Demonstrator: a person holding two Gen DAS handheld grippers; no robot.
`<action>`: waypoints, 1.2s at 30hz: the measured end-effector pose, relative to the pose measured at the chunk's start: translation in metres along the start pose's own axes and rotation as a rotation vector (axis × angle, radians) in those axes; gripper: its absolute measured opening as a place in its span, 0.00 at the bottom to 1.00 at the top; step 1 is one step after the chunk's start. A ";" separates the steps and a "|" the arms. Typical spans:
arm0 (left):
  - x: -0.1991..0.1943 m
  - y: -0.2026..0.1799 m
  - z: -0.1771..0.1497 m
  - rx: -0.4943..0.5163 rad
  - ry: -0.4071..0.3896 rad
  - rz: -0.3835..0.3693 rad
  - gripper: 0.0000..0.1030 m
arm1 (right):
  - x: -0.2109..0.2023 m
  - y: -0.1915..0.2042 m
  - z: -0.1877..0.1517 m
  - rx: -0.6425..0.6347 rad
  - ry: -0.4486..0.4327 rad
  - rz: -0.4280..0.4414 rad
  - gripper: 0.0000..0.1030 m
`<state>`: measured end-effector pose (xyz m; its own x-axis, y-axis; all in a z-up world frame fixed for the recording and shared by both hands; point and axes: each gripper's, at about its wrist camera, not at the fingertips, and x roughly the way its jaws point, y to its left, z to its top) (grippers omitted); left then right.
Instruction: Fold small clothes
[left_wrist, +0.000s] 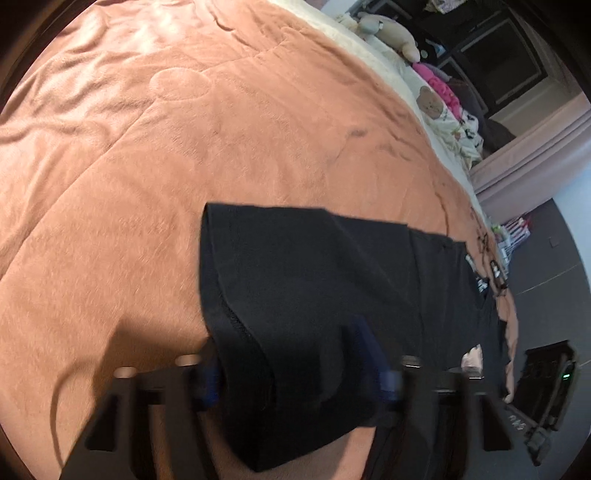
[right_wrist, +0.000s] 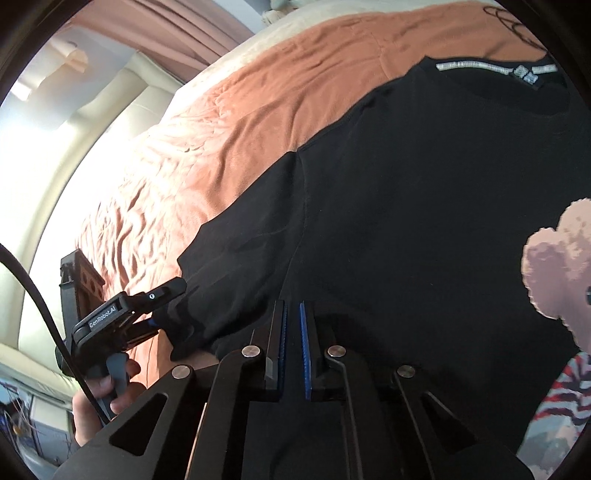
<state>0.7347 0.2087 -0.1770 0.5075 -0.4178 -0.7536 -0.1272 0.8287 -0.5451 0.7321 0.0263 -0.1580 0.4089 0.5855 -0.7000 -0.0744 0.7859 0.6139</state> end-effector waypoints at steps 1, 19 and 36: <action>0.001 0.000 0.002 -0.005 0.003 -0.001 0.37 | 0.005 -0.003 0.002 0.014 0.007 0.010 0.01; -0.037 -0.095 0.016 0.148 -0.020 -0.095 0.06 | 0.053 -0.024 -0.009 0.138 0.032 0.063 0.00; -0.021 -0.171 -0.009 0.247 0.046 -0.154 0.06 | -0.013 -0.067 -0.026 0.200 -0.071 0.127 0.66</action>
<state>0.7384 0.0726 -0.0718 0.4649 -0.5577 -0.6876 0.1631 0.8173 -0.5526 0.7084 -0.0288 -0.1998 0.4711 0.6559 -0.5899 0.0492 0.6482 0.7599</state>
